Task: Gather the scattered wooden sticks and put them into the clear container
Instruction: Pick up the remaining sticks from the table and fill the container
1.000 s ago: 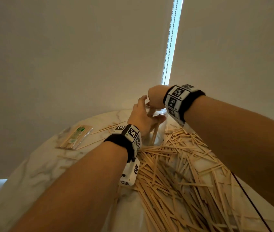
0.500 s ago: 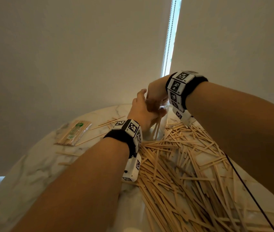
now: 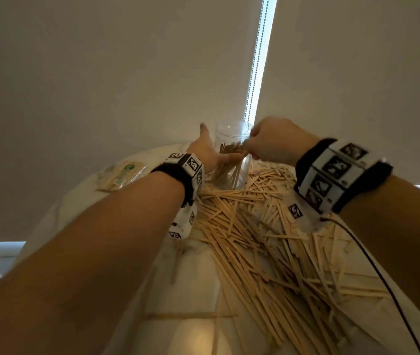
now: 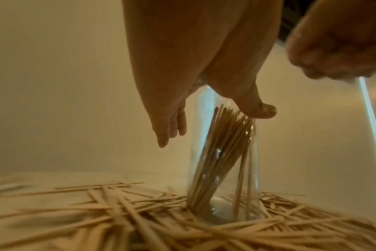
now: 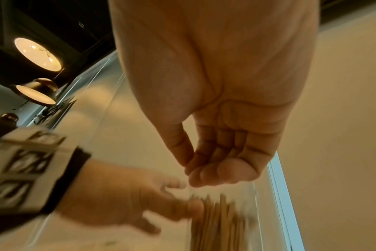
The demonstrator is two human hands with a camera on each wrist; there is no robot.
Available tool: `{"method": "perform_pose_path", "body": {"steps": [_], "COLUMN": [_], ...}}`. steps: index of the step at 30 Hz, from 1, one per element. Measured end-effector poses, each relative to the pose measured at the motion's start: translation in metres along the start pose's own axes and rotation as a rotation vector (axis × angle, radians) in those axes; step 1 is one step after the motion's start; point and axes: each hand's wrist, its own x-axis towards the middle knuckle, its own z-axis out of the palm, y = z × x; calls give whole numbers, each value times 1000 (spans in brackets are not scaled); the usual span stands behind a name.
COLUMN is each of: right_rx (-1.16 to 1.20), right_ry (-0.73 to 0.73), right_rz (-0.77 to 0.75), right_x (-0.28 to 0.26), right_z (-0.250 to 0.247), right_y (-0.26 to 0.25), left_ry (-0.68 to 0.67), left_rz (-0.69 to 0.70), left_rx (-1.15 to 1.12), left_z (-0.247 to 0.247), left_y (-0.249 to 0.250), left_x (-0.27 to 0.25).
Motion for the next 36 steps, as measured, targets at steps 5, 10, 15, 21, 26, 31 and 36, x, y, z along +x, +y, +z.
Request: {"method": "perform_pose_path", "body": {"steps": [5,10,15,21,26,31,36], "right_rx": [-137,-372,-268,-347,-303,-118,213], "right_ry": [-368,-503,-465,-426,-357,-324,-266], "right_rz": [10,-14,-43,-58,-16,92,217], "right_x": [-54,-60,-56,-61,-65,-63,-57], "right_z": [63,96,96,102,101,100,89], "right_y": [-12,-23,-24,-35,-36,-24,-4], "left_ry": [2,-69,-354,-521,-521,-385,3], "left_rz": [-48,-260,-362,-320,-207,-186,-247], "left_rx": [450,884,797,840,853,784,2], "left_z": [-42,-69,-64,-34,-21,-13,-11], "left_y": [-37,-71,-51,-25,-17,-21,-40], "left_x": [-43,-88,-156,-193,-201,-198,-160]}}
